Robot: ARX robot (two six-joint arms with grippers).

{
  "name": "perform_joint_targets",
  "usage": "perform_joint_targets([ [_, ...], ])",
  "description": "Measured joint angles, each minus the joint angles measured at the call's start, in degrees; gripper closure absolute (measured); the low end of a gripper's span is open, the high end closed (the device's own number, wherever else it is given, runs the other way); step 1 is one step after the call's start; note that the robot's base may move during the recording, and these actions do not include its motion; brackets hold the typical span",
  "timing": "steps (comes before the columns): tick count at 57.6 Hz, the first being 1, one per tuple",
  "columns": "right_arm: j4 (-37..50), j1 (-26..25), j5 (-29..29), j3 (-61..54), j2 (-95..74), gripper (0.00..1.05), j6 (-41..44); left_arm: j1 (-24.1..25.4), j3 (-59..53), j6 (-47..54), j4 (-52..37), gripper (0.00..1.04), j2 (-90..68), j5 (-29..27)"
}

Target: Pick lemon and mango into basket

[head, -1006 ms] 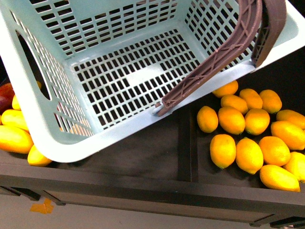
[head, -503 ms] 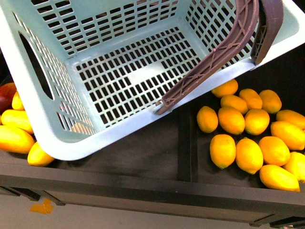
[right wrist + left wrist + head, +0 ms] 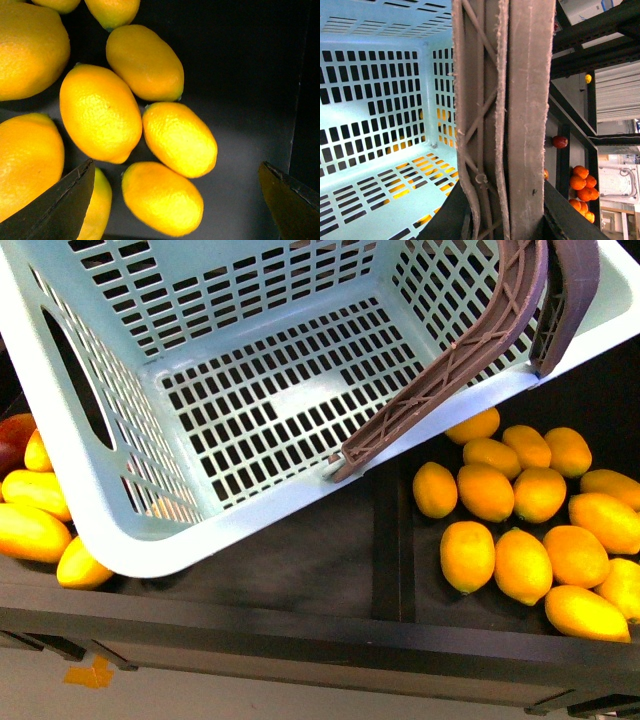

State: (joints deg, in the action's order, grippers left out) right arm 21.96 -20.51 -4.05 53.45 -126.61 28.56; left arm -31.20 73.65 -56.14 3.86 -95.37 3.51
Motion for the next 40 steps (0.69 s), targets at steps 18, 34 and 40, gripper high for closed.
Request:
perform_joint_targets([
  [18,-8.98,-4.63,-5.57,11.58,-9.4,0.09,8.63,0.02,0.0,0.11,0.0,0.86,0.0,-0.33],
  [34,-13.49,-5.42,-6.43,19.58,-16.26,0.09,12.15,0.02,0.0,0.09,0.0,0.86,0.0,-0.07],
  [40,-14.4,-4.61,-6.75,21.46,-17.86,0.09,12.41,0.02,0.0,0.09,0.0,0.86,0.0,-0.13],
])
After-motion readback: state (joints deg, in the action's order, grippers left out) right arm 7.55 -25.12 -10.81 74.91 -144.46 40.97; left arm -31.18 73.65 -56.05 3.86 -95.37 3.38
